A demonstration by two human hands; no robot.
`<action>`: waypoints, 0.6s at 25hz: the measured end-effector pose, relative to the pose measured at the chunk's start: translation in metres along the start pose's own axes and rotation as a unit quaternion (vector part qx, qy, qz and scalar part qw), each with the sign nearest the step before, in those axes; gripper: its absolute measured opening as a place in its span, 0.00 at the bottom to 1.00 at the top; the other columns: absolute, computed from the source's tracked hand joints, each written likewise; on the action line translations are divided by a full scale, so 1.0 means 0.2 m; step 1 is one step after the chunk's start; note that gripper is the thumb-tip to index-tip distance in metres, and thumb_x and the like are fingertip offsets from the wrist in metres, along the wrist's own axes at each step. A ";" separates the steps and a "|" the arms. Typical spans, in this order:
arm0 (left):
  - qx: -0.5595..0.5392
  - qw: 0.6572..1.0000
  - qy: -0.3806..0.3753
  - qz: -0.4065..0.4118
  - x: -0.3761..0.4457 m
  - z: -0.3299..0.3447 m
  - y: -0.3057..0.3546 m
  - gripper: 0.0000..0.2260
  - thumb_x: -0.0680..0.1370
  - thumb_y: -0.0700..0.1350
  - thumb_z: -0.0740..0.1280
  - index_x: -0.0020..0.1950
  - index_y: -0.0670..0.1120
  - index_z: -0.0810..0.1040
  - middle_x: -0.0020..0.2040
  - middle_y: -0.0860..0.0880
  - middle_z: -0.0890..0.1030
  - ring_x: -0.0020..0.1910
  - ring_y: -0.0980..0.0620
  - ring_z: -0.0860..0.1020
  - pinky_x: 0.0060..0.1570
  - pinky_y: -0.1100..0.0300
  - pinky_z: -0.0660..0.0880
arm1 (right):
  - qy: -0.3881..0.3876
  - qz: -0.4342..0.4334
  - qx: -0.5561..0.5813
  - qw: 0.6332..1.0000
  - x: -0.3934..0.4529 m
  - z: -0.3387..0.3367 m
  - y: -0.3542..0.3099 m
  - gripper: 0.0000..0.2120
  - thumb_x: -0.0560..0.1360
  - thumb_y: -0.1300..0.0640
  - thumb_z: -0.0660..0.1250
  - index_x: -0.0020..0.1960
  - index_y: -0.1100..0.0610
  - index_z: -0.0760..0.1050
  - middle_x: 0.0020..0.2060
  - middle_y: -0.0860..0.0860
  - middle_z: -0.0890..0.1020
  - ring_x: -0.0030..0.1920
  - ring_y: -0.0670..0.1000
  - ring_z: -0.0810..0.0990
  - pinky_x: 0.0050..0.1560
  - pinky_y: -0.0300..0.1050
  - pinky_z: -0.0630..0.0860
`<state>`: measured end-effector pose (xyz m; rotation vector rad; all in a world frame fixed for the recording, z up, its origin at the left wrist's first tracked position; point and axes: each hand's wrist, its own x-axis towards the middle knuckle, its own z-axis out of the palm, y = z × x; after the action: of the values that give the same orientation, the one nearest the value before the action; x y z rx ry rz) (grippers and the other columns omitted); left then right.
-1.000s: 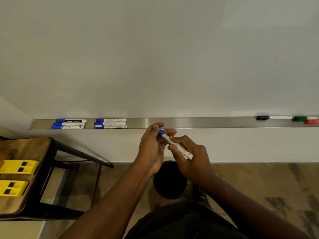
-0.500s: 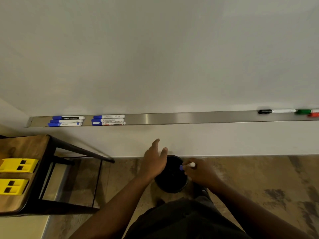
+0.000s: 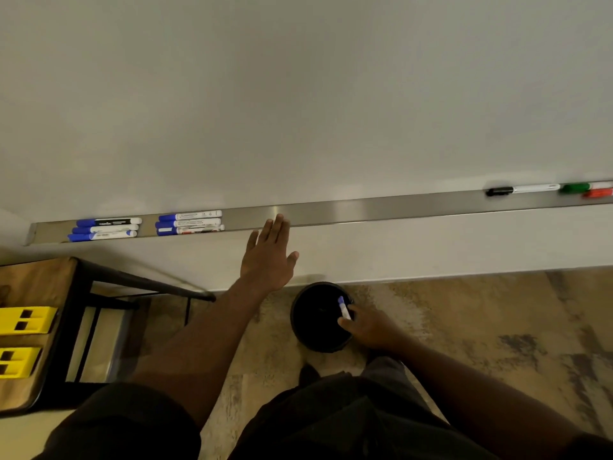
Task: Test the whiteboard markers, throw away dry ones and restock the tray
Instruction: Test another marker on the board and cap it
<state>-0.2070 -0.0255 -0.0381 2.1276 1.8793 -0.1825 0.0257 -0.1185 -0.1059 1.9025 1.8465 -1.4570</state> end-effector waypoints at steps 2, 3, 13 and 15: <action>0.008 1.000 0.013 0.017 0.01 0.01 0.02 0.31 0.82 0.55 0.52 0.79 0.47 0.40 0.79 0.50 0.40 0.78 0.51 0.42 0.76 0.51 0.43 | -0.011 0.007 -0.029 0.999 0.03 -0.01 0.04 0.23 0.78 0.40 0.57 0.65 0.53 0.73 0.52 0.46 0.79 0.58 0.54 0.77 0.50 0.42 0.67; 0.013 0.999 0.019 0.026 0.02 0.01 0.04 0.31 0.82 0.55 0.52 0.79 0.47 0.41 0.79 0.49 0.40 0.78 0.51 0.42 0.76 0.52 0.43 | -0.017 0.011 -0.037 0.999 0.03 0.00 0.06 0.18 0.79 0.42 0.57 0.57 0.52 0.76 0.43 0.43 0.77 0.54 0.53 0.78 0.48 0.42 0.67; 0.001 0.991 0.036 0.127 0.14 0.04 0.36 0.32 0.82 0.54 0.54 0.79 0.46 0.42 0.80 0.49 0.43 0.78 0.52 0.43 0.75 0.55 0.43 | 0.152 0.004 0.054 0.987 -0.11 -0.21 0.19 0.12 0.78 0.53 0.61 0.44 0.57 0.80 0.38 0.52 0.81 0.39 0.52 0.79 0.38 0.42 0.71; 0.001 0.987 0.038 0.156 0.18 0.04 0.44 0.32 0.82 0.54 0.54 0.79 0.46 0.42 0.80 0.49 0.43 0.78 0.51 0.43 0.76 0.55 0.43 | 0.226 0.011 0.073 0.971 -0.14 -0.33 0.21 0.09 0.78 0.54 0.63 0.45 0.56 0.79 0.36 0.48 0.78 0.38 0.49 0.77 0.37 0.42 0.70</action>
<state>-0.1137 -0.0037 -0.0438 2.4238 1.5553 -0.0368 0.1010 -0.1057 -0.0729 2.4877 1.9214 -1.2576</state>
